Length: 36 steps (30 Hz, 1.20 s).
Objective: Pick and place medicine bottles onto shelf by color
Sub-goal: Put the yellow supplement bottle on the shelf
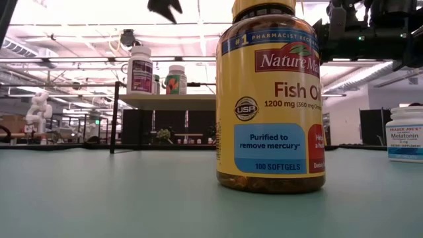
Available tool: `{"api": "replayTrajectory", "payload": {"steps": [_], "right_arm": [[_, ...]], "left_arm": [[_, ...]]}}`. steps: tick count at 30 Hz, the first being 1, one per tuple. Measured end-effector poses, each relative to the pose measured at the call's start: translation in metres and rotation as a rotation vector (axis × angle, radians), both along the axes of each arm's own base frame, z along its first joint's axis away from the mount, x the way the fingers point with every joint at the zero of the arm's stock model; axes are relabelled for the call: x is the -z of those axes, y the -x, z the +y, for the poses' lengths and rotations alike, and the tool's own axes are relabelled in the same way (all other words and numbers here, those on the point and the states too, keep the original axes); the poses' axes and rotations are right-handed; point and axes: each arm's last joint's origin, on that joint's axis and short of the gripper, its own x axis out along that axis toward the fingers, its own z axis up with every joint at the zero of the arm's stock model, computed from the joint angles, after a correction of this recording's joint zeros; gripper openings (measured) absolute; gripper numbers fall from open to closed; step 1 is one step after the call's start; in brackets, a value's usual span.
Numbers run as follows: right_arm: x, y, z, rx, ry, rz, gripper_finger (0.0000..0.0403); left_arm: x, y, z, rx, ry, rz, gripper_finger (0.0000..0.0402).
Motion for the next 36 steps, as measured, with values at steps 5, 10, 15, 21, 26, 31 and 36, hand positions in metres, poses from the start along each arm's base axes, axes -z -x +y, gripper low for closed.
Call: {"api": "replayTrajectory", "payload": {"steps": [5,10,15,21,26,31,36], "right_arm": [[0.001,0.0,0.0,0.002,0.009,0.013,0.0199],[0.004,-0.001,0.0,0.004,0.017,0.044,0.0199],[0.004,-0.001,0.0,-0.006,-0.018,0.04,0.0199],[0.012,-0.002,0.002,-0.058,-0.097,0.098,0.0199],[0.011,-0.002,0.008,-0.105,-0.114,0.086,0.0199],[0.011,-0.002,0.014,-0.14,-0.113,0.086,0.0199],[0.008,-0.002,0.017,-0.151,-0.112,0.063,0.0199]], "left_arm": [[0.001,-0.026,-0.058,0.182,0.031,-0.019,0.0301],[0.035,-0.066,-0.124,0.326,0.114,0.022,0.0286],[0.092,-0.094,-0.188,0.345,0.196,-0.002,0.0279],[0.155,-0.1,-0.246,0.387,0.234,-0.035,0.0275],[0.191,-0.096,-0.275,0.46,0.185,-0.086,0.0275],[0.216,-0.094,-0.294,0.582,0.124,-0.16,0.0276],[0.236,-0.094,-0.306,0.723,0.085,-0.146,0.0276]]}}
